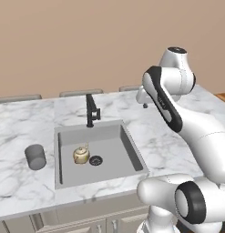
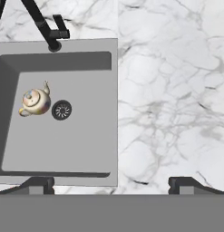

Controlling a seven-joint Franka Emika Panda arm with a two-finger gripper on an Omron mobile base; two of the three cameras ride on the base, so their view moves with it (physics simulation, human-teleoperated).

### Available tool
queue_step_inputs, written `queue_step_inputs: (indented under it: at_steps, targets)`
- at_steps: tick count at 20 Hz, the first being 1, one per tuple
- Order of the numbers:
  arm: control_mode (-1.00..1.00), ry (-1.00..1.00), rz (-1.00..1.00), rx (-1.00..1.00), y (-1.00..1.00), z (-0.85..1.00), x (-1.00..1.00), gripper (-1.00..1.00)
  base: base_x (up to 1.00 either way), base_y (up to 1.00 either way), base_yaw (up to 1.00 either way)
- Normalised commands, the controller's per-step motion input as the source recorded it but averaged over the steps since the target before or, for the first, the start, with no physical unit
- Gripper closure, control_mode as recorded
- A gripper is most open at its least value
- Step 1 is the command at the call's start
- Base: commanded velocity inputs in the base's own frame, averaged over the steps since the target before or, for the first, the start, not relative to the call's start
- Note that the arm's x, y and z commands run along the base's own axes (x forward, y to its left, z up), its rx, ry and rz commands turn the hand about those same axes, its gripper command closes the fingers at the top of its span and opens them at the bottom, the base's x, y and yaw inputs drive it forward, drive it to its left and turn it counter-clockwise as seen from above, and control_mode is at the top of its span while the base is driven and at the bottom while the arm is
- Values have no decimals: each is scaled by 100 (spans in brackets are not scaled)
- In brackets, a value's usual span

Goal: Pick the glass cup and jug and place them in the sink. Then turn on the water.

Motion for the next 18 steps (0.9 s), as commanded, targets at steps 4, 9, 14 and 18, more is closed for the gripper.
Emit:
queue_step_inputs:
  at_steps: [4, 9, 14, 18]
  targets:
    - [100, 0, 0, 0, 0, 0, 0, -100, 59, -3, 0]
    - [100, 0, 0, 0, 0, 0, 0, -100, 74, -3, 0]
    - [100, 0, 0, 0, 0, 0, 0, -100, 71, -10, 0]
    - [100, 0, 0, 0, 0, 0, 0, -100, 60, -16, 0]
